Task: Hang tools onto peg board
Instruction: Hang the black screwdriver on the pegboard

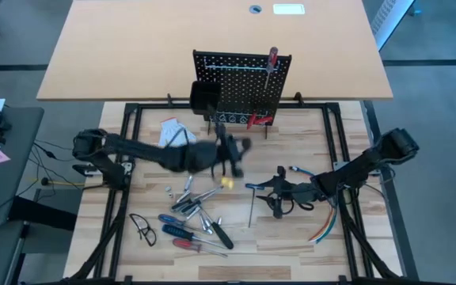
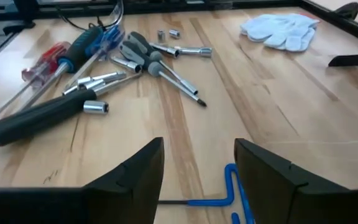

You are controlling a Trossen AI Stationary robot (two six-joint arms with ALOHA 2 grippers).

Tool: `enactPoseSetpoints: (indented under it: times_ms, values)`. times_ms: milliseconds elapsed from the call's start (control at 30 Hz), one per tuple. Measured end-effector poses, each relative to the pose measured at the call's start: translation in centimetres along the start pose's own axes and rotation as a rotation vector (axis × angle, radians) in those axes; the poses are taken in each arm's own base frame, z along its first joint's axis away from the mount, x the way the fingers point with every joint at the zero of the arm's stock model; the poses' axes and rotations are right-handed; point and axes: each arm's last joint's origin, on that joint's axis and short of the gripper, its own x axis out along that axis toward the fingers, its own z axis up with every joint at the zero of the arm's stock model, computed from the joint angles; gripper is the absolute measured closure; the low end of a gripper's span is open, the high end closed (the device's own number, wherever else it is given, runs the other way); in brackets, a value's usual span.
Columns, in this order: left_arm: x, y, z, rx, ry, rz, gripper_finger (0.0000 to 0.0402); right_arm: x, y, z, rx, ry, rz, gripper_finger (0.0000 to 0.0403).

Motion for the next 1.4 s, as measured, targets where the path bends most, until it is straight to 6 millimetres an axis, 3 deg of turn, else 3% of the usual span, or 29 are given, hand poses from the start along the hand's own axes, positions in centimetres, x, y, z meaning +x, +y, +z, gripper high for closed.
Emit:
enactPoseSetpoints:
  times_ms: [300,533,1400]
  values:
    - [2.7,5.0,-2.1,-0.072,0.058,0.081,0.0294,0.3,0.1,-0.2,0.002,-0.005,0.001,0.0219]
    - [4.7,6.9,-4.3,-0.111,0.106,0.144,0.0294,0.3,0.1,-0.2,0.004,-0.009,0.001,0.0223]
    - [2.6,1.9,-3.0,-0.024,0.12,0.083,0.0294,0.3,0.1,-0.2,0.002,-0.006,0.001,0.0223]
